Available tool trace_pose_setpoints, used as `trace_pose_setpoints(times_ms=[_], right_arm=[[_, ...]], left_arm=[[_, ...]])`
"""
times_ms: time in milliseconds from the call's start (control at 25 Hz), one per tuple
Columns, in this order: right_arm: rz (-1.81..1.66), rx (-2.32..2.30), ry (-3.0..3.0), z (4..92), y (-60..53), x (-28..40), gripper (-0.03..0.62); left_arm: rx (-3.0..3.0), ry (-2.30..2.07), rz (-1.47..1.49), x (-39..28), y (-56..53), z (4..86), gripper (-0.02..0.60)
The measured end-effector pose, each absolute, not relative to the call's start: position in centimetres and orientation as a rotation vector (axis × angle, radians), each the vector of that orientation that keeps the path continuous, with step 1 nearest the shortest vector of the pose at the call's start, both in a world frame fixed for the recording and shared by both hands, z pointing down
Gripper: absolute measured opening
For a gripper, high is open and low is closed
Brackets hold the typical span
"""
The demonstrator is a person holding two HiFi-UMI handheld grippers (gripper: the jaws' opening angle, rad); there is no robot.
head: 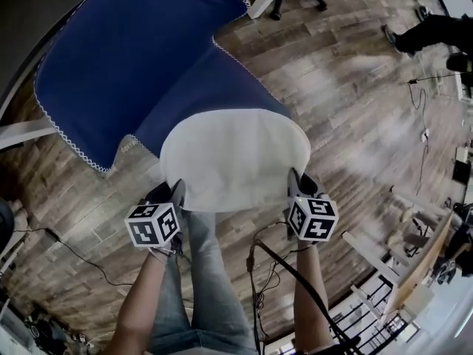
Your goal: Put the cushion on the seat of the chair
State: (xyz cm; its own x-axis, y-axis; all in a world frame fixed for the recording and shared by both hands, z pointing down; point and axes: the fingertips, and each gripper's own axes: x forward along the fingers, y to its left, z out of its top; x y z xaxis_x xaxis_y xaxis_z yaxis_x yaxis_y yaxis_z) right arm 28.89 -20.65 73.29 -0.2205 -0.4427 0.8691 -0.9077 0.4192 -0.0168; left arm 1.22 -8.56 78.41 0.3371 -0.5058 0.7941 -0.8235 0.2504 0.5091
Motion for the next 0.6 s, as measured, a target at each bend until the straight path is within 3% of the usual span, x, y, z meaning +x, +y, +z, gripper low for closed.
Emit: trace_pose_setpoints(times_ms=[600], right_arm=[[0.491, 0.789, -1.843, 77.3, -30.8, 20.2, 0.046]], left_arm=[[1.064, -1.455, 0.126, -0.8, -9.1, 82.5, 0.054]])
